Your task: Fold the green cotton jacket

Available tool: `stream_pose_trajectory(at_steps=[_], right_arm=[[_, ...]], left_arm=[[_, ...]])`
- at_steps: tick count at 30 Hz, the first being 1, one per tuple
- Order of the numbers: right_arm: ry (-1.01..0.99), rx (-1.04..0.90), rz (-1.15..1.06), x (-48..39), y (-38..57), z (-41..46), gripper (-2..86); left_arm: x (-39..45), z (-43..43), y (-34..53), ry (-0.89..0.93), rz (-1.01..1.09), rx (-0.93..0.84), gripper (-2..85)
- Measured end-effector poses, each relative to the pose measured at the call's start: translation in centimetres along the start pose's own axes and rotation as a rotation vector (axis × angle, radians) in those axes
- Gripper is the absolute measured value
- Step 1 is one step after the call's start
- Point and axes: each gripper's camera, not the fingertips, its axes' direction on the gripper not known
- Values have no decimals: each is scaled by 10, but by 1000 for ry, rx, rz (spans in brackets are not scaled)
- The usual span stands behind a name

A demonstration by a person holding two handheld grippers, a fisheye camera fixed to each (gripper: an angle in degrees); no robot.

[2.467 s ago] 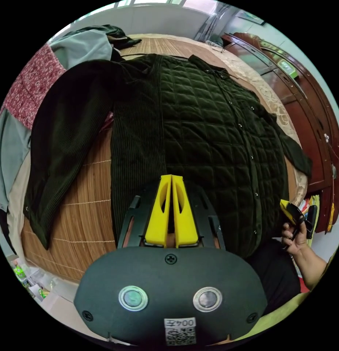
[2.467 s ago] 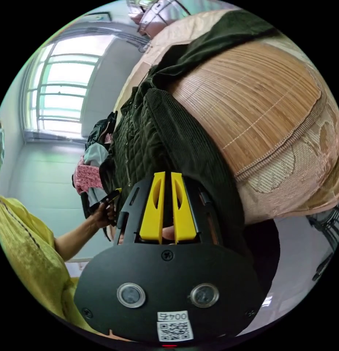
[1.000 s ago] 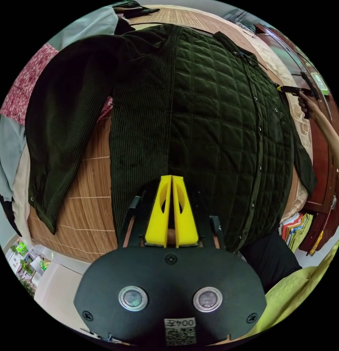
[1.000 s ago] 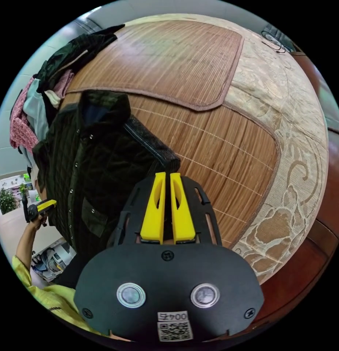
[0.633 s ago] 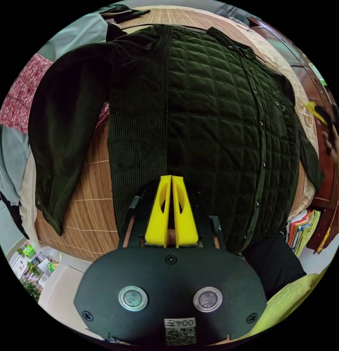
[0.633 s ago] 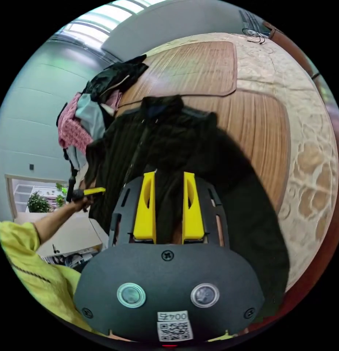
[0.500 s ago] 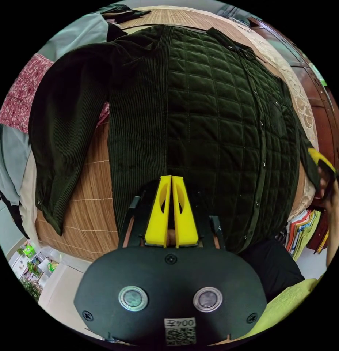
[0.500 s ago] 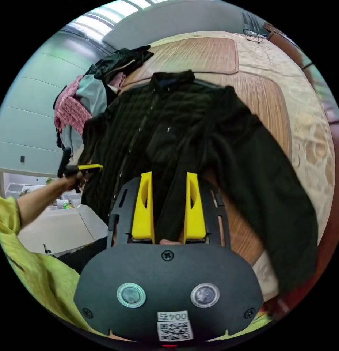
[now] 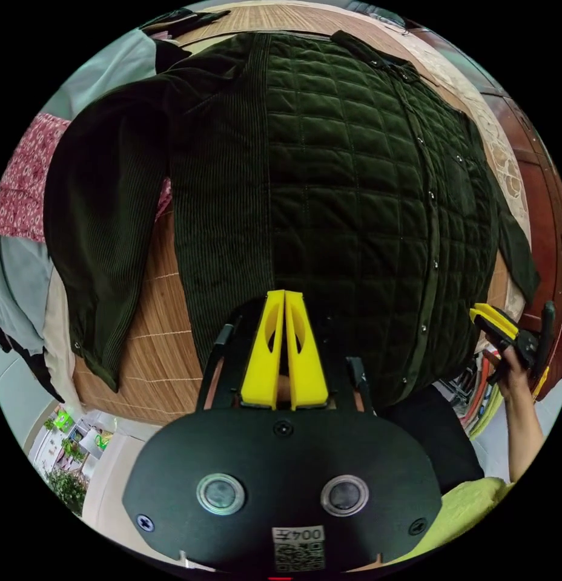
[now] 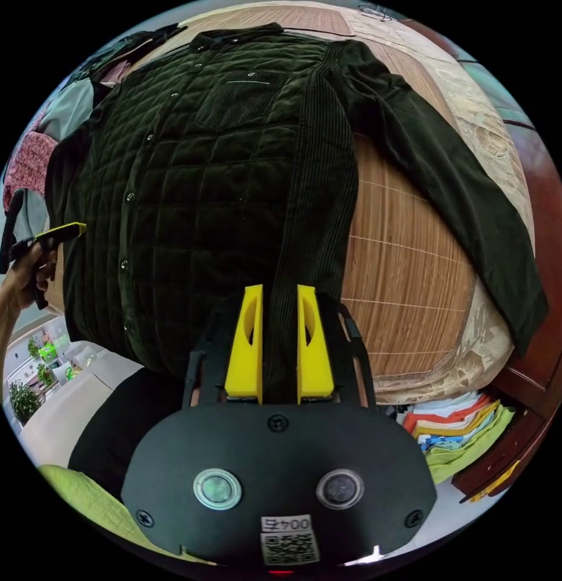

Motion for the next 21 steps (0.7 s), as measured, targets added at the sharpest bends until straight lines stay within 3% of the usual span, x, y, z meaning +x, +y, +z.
stream_pose_trajectory(at_steps=[2, 4, 9, 14, 21], right_arm=[[-2, 29, -28, 0, 7, -2, 91], [15, 56, -67, -3, 15, -4, 93], [-25, 47, -62, 7, 18, -10, 90], [-48, 54, -91, 14, 25, -14, 91], [-221, 42, -34, 50, 29, -20, 85]], left_arm=[[19, -24, -5, 213, 104, 88, 3], [55, -46, -13, 217, 237, 150, 4], [181, -73, -48, 38, 581, 213, 27], [321, -63, -71, -190, 898, 233, 129], [425, -11, -60, -469, 1214, 197, 143]])
